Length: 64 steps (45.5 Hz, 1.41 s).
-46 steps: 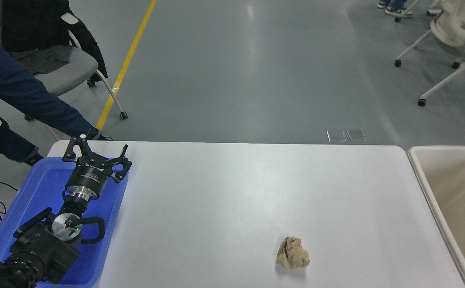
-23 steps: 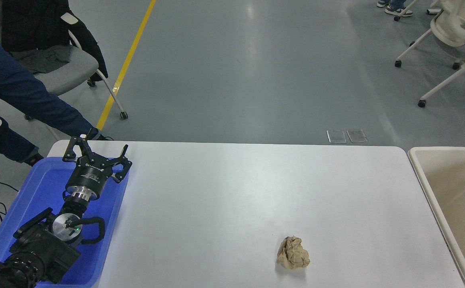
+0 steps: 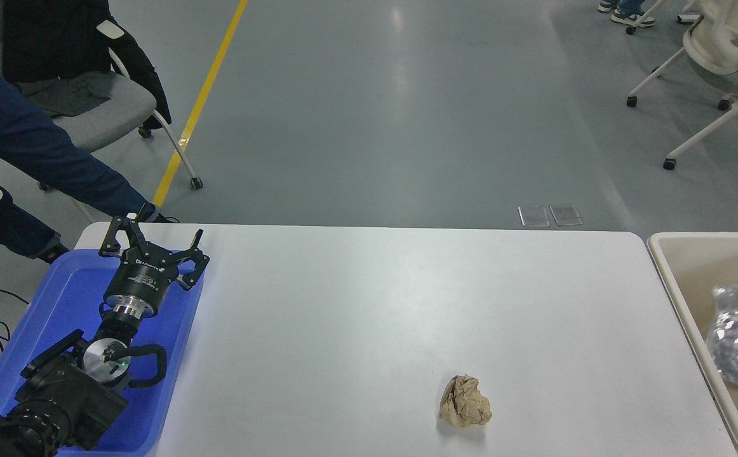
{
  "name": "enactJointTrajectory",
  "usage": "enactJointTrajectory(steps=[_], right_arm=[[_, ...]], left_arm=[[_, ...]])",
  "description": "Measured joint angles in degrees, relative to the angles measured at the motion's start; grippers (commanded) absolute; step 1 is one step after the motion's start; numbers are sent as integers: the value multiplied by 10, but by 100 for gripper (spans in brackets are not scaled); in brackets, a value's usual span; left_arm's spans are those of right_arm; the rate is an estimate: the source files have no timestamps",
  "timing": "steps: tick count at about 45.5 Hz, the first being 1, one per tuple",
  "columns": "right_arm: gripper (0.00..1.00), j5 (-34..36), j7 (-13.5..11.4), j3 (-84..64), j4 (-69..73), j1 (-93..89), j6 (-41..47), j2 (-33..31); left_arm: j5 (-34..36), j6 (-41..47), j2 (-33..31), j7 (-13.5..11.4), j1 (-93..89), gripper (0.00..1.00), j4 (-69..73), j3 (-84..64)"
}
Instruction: Pick up foil plate and place in dustbin
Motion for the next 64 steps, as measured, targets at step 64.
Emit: enactJointTrajectory(steps=[64], right_arm=[[100,-9,0,-456,653,763,542,100]], left_arm=[[0,0,0,2,0,100,0,0]])
